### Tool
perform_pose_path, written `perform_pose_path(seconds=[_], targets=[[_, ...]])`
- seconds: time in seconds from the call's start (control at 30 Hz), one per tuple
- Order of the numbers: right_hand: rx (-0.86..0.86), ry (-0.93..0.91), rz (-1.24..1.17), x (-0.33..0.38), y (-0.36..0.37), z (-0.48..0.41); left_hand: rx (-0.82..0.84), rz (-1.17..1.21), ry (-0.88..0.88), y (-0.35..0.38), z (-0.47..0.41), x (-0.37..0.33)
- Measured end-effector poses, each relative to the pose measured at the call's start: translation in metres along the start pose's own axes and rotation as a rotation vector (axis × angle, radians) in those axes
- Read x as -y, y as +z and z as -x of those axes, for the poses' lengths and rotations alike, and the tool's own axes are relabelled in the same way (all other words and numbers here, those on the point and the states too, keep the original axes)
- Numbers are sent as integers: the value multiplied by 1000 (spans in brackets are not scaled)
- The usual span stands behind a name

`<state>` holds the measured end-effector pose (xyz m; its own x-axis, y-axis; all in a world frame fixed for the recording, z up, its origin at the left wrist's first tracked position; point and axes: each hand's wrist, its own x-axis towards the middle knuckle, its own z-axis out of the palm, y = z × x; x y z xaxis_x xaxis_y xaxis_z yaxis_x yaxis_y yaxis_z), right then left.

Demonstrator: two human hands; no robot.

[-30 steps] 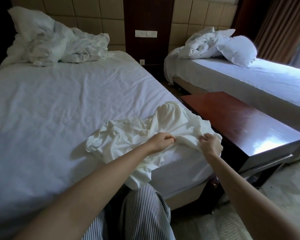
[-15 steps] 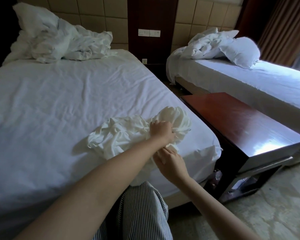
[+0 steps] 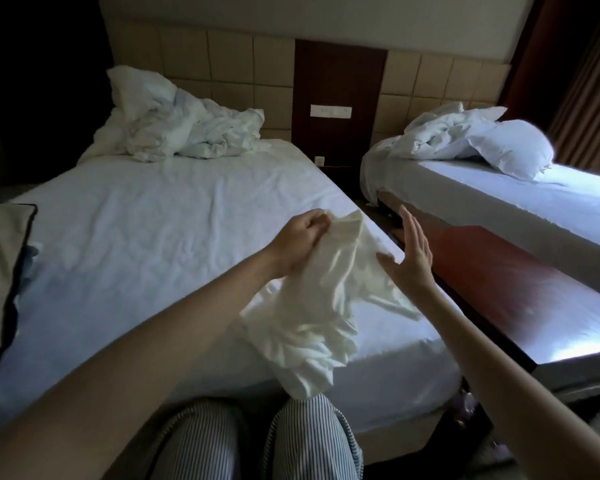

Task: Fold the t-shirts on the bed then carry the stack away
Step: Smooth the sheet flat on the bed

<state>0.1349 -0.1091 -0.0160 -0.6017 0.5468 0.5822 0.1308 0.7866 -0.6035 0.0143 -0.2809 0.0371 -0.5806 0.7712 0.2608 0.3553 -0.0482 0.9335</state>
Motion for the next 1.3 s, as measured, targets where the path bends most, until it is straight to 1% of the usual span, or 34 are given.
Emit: perform_pose_path(seconds=[0.07,0.1,0.13,0.2,0.23,0.3,0.4,0.47,0.57,0.63,0.7,0.77,0.83,0.9,0.93,0.97,1.0,1.03,1.07,1.1,1.13,1.17,1.2,1.23,1.27,1.3], targets=[[177,-3,-105,15,4,-17,49,32,-27,-26,10,-12],[279,34,-134,28,5,-20,62,22,-35,-38,16,-18],[394,62,-168,39,7,-22,59,-15,-40,-50,20,-22],[531,77,-246,58,14,-24,27,-138,-32,-75,27,-26],[550,73,-293,68,17,-24,11,-229,-30,-87,31,-28],[527,67,-340,89,24,-28,-36,-455,-39,-111,39,-29],[483,40,-297,118,36,-37,-126,-646,-55,-140,48,-29],[457,31,-274,137,44,-42,-133,-785,-87,-154,53,-29],[405,54,-285,153,56,-51,-73,-863,-145,-174,59,-27],[430,65,-314,161,62,-54,-35,-860,-131,-185,63,-26],[515,27,-247,162,66,-58,-85,-825,-35,-194,68,-25],[650,-68,-102,159,65,-63,-145,-825,33,-203,72,-24],[820,-183,131,153,62,-66,-154,-902,29,-215,76,-23],[966,-253,381,145,59,-65,-160,-955,13,-229,78,-21],[982,-262,439,141,57,-65,-179,-962,1,-235,79,-20],[956,-260,428,137,56,-66,-208,-950,-19,-240,80,-18],[895,-235,359,136,55,-66,-244,-928,-36,-243,81,-15],[828,-186,239,137,53,-65,-284,-915,-48,-245,81,-11],[799,-135,98,142,52,-63,-326,-916,-61,-245,80,-7],[831,-105,-46,151,52,-58,-374,-916,-67,-243,78,-3],[925,-96,-190,164,52,-51,-421,-894,-67,-240,74,1],[1040,-110,-319,176,54,-45,-465,-827,-55,-235,69,1],[1105,-151,-418,185,58,-41,-498,-706,-31,-229,65,0],[1094,-190,-488,192,63,-41,-517,-567,-7,-223,61,-4],[1014,-204,-537,198,69,-44,-525,-455,8,-217,59,-9],[893,-192,-552,202,75,-50,-526,-371,20,-211,57,-15]])
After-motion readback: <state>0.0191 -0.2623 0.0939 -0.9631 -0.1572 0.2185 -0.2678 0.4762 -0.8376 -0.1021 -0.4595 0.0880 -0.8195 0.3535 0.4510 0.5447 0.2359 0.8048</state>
